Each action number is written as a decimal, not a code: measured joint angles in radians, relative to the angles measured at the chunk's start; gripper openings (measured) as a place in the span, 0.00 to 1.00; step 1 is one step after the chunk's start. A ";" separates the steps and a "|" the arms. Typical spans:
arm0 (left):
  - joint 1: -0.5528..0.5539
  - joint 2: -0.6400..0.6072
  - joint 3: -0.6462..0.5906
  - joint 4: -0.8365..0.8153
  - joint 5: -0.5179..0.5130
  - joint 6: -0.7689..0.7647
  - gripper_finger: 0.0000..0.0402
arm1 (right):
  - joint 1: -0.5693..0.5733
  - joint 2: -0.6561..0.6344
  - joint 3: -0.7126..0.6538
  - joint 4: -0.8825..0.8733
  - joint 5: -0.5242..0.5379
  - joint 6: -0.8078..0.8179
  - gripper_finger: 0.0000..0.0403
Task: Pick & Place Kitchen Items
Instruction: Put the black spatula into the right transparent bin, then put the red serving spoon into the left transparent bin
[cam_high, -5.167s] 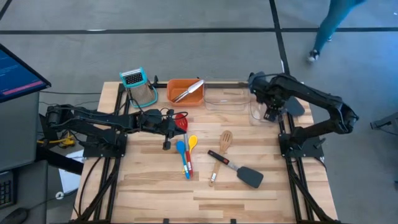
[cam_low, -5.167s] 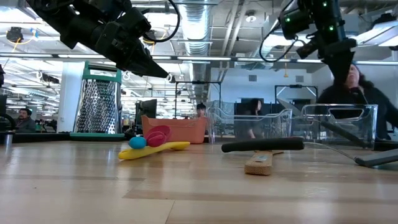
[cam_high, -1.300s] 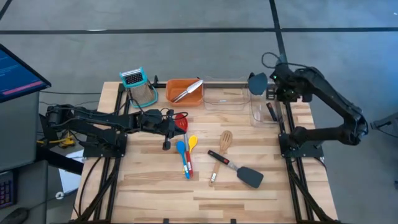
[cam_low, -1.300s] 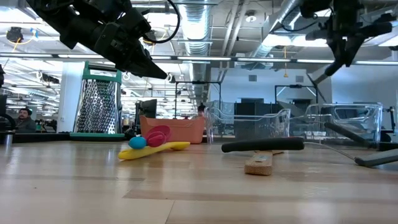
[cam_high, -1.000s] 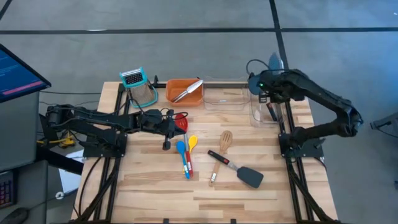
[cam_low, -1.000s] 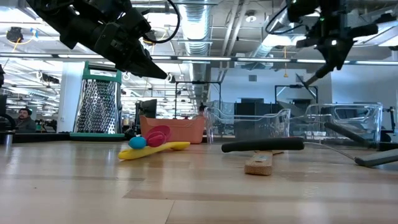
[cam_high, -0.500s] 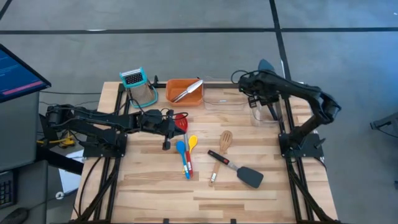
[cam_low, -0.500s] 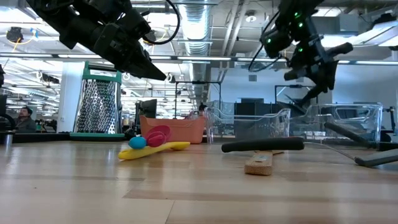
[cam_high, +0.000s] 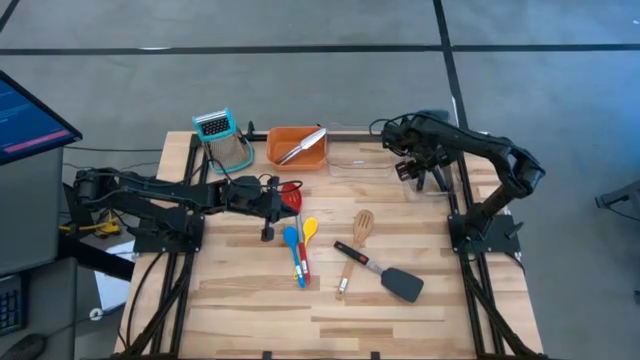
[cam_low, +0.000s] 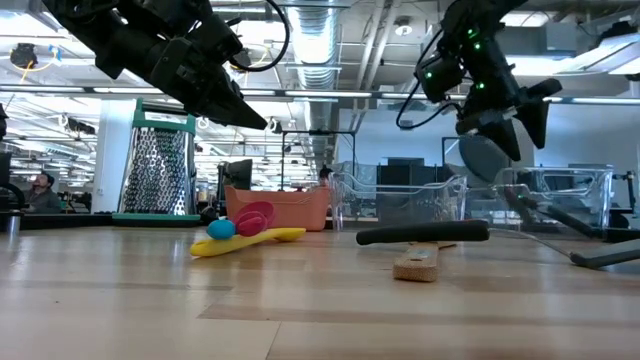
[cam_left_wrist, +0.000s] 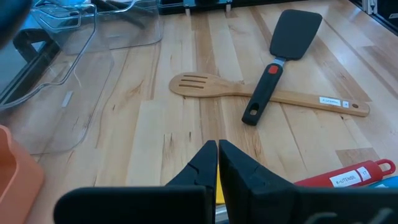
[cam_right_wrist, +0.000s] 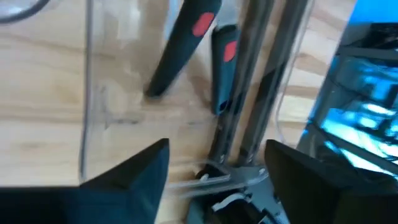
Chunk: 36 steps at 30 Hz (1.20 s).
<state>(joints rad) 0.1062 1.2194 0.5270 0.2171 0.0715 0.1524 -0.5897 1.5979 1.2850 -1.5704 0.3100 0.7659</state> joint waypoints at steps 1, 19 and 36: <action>0.000 0.000 0.000 0.000 0.000 0.000 0.00 | 0.000 -0.009 0.000 0.000 -0.014 -0.007 0.67; 0.000 0.000 0.000 0.000 0.000 0.000 0.00 | 0.117 -0.280 0.000 0.000 -0.391 -0.069 0.31; 0.000 0.000 0.000 0.001 0.000 0.000 0.00 | 0.646 -0.465 0.000 0.429 -0.076 -0.173 0.01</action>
<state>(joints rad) 0.1062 1.2194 0.5267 0.2180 0.0715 0.1520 0.0559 1.1325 1.2854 -1.1416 0.2344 0.5929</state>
